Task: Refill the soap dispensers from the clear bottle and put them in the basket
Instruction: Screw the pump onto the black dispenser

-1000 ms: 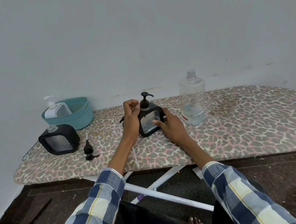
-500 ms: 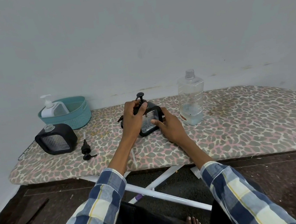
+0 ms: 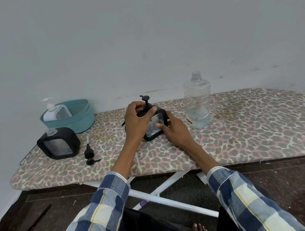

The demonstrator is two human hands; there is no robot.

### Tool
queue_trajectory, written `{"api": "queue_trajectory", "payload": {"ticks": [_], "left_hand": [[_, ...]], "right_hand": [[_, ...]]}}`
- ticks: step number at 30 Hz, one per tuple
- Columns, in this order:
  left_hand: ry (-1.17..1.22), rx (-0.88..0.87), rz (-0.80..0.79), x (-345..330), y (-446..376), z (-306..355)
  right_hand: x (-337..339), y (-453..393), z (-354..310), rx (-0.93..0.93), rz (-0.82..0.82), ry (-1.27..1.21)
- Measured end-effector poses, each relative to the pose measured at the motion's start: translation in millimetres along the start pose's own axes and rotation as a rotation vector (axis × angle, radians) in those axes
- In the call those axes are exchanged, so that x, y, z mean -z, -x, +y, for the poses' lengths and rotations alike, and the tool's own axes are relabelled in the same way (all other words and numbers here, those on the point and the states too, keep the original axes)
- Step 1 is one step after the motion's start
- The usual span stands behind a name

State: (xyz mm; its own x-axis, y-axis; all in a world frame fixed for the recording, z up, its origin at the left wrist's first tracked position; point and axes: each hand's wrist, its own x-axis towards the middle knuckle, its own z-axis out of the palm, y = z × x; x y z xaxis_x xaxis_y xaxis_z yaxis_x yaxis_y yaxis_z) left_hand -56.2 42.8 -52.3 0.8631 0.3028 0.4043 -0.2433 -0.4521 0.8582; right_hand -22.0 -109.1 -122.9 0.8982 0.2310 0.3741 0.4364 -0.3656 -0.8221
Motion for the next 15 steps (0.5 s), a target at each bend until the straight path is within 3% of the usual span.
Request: {"api": "queue_trajectory", "payload": {"ticks": [5, 9, 15], "left_hand": [[-0.191, 0.024, -0.040, 6, -13, 14], [-0.263, 0.058, 0.037, 7, -15, 21], [0.043, 0.186, 0.291, 6, -15, 42]], "right_hand": [[3, 4, -10, 0.033, -0.021, 0.004], [4, 6, -15, -0.043, -0.065, -0.036], [3, 7, -17, 0.009, -0.123, -0.123]]}}
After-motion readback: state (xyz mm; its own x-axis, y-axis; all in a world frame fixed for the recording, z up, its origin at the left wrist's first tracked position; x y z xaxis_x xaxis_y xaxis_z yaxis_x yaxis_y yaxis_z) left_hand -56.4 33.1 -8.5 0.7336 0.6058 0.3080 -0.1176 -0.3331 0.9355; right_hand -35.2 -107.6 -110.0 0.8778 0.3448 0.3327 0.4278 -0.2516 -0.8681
